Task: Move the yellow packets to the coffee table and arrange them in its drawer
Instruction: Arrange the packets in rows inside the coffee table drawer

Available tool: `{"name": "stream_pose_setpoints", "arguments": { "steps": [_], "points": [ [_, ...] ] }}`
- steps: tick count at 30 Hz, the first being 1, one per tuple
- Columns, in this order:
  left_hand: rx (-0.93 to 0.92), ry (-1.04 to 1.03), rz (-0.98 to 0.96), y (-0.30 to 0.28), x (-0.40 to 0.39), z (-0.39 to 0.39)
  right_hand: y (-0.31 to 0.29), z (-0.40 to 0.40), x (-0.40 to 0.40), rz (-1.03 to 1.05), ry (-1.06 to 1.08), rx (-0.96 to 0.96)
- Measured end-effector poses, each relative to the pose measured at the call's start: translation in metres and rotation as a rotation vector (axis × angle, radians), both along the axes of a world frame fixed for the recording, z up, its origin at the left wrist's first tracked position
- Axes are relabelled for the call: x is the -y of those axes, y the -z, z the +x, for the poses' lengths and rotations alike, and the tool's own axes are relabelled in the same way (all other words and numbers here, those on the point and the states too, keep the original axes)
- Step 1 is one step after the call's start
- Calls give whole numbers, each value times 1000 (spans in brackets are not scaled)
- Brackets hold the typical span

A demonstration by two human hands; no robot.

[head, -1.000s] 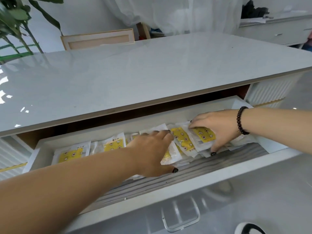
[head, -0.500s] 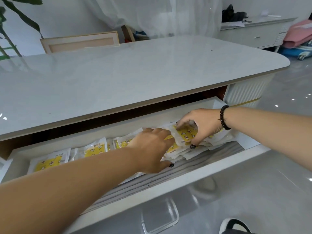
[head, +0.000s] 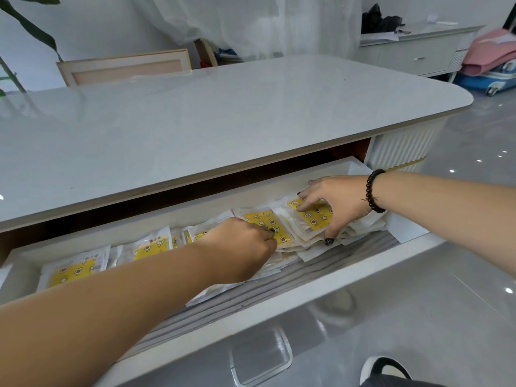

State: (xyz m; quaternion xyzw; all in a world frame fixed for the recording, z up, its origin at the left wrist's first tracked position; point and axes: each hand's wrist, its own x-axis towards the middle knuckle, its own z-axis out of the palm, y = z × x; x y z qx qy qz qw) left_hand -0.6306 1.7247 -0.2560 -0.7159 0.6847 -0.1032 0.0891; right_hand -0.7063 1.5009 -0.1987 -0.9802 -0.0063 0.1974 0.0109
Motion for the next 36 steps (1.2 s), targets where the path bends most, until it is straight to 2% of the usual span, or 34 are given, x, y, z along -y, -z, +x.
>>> {"name": "stream_pose_setpoints", "arguments": {
  "steps": [2,6,8,12,17,22,25,30,36],
  "points": [
    [-62,-96,34,-5,3,-9,-4,-3,2,-40,21,-10],
    [-47,-252,87,-12,13,-24,-18,-13,31,-114,123,-62],
    [-27,-254,55,-8,19,-23,-15,-19,43,-83,140,-130],
    [45,-204,58,2,22,-19,0,-20,44,-169,90,-250],
    [59,-212,215,0,25,-19,3,-12,46,-237,63,-202],
    [-1,-260,284,-10,26,-23,-3,-21,30,-229,3,-127],
    [-33,-288,194,-12,26,-27,-10,-20,7,-224,-112,-27],
    [-57,-329,109,-12,25,-35,-1,-6,-21,-380,-313,26],
    [-146,-368,2,0,16,-27,9,-3,-23,-439,-382,106]
  ]
}}
